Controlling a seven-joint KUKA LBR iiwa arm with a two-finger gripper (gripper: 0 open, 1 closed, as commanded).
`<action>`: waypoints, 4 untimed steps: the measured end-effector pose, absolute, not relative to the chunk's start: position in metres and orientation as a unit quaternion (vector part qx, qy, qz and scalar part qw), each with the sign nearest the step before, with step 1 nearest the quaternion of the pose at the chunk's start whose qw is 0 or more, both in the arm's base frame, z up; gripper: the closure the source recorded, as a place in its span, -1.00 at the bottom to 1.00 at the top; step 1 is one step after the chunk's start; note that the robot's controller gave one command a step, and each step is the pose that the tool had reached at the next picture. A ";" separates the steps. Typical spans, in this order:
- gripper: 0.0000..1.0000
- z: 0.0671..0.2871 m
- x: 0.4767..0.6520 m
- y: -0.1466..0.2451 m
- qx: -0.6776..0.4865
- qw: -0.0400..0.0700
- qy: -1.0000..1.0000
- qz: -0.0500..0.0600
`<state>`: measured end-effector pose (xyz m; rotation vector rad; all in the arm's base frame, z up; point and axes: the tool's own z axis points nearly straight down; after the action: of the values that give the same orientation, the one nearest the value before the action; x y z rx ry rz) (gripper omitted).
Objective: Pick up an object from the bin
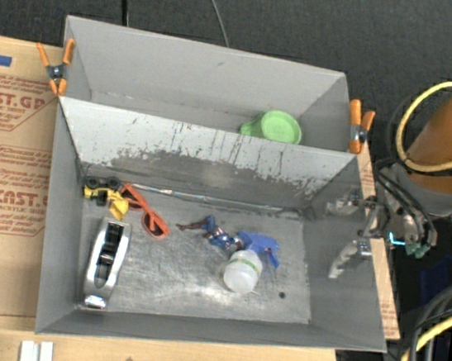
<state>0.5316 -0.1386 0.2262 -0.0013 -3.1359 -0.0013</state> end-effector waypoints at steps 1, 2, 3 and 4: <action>-1.00 0.230 0.533 -0.138 0.000 -0.001 -1.000 0.000; -1.00 0.186 0.531 -0.132 0.009 -0.005 -1.000 0.001; -1.00 0.157 0.551 -0.123 0.093 0.002 -0.996 -0.001; -1.00 0.149 0.560 -0.106 0.195 -0.001 -0.981 0.000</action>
Offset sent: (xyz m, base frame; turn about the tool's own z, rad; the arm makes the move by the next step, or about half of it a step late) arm -0.0118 0.0251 -0.1562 -0.0673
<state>0.5599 -0.1055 0.1491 0.6129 -3.0838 0.0000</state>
